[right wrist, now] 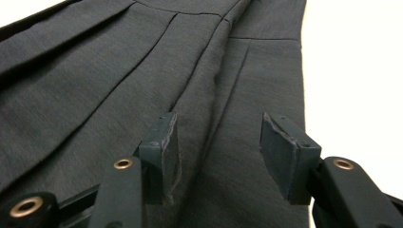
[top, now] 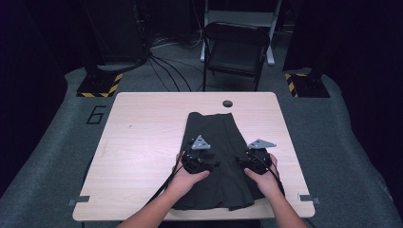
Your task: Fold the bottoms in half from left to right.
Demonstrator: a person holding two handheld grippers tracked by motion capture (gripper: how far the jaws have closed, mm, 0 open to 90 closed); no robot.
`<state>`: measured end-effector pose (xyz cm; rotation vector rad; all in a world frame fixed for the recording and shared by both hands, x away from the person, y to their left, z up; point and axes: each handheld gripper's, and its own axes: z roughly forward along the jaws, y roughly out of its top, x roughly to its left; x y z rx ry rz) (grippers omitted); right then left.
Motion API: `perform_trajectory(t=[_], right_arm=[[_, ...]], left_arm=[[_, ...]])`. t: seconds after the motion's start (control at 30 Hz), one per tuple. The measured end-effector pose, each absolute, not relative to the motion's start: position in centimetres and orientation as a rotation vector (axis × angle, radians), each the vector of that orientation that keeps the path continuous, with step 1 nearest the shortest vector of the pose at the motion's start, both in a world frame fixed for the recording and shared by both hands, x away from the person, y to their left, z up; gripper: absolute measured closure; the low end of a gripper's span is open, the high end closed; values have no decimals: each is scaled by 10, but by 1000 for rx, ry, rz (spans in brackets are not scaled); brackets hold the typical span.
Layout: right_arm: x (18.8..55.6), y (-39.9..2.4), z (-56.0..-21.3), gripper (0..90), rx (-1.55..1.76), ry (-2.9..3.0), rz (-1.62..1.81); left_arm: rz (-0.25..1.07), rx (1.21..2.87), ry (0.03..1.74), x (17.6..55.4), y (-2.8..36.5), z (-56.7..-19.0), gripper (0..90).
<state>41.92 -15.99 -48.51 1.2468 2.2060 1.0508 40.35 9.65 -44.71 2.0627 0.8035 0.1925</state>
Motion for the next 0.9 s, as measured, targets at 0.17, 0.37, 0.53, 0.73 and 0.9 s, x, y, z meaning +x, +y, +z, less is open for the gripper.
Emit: perform_trajectory(t=[0.17, 0.37, 0.53, 0.73, 0.9], right_arm=[[428, -152, -482, 464, 1266, 2226, 1065], [441, -140, -475, 471, 1267, 2263, 1055], [458, -133, -468, 480, 1235, 2259, 1029], [483, -129, -472, 476, 1307, 2217, 1029], [492, -130, -484, 453, 1338, 2228, 1016]], left_arm=[[225, 2045, 871, 403, 124, -451, 534], [276, 2027, 929, 396, 164, -448, 514], [325, 2011, 974, 385, 197, -447, 491], [345, 1984, 1018, 377, 226, -451, 477], [336, 1958, 1071, 378, 238, -463, 458]])
